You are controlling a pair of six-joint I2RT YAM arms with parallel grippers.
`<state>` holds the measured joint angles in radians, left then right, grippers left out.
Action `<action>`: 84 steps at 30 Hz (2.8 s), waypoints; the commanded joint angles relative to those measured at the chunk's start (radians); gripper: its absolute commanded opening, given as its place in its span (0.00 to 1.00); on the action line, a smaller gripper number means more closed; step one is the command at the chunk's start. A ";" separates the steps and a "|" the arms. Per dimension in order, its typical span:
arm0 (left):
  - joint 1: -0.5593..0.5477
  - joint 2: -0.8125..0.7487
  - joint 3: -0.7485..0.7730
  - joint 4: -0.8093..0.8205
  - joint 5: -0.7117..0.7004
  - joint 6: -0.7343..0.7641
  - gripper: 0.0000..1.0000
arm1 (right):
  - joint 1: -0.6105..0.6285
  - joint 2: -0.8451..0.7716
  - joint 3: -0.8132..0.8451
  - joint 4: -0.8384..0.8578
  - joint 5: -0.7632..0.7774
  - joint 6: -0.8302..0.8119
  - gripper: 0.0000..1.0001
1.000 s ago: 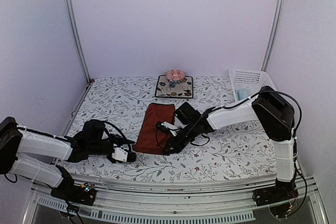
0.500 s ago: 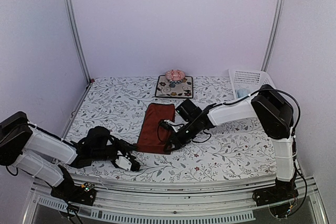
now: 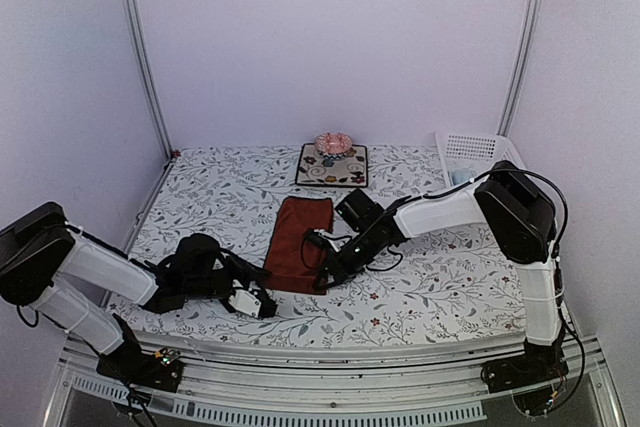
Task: Roll the towels
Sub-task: Roll the towel at the center of the board.
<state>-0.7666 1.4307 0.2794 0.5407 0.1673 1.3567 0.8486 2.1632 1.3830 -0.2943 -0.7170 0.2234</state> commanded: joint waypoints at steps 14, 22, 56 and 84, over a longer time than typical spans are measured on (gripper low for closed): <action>0.002 0.163 0.118 -0.241 -0.073 -0.080 0.49 | -0.028 -0.045 0.038 -0.058 0.067 -0.024 0.35; 0.021 0.191 0.167 -0.339 -0.040 -0.099 0.49 | -0.043 -0.185 0.010 -0.064 0.174 -0.057 0.44; 0.128 0.184 0.344 -0.625 0.194 -0.184 0.51 | 0.147 -0.265 -0.292 0.321 0.470 -0.417 0.56; 0.171 0.203 0.409 -0.711 0.254 -0.229 0.51 | 0.368 -0.200 -0.382 0.448 0.925 -0.687 0.49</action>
<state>-0.6079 1.6169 0.6849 -0.1043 0.4164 1.1404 1.1793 1.9278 1.0172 0.0898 0.0196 -0.4023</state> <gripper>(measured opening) 0.506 0.514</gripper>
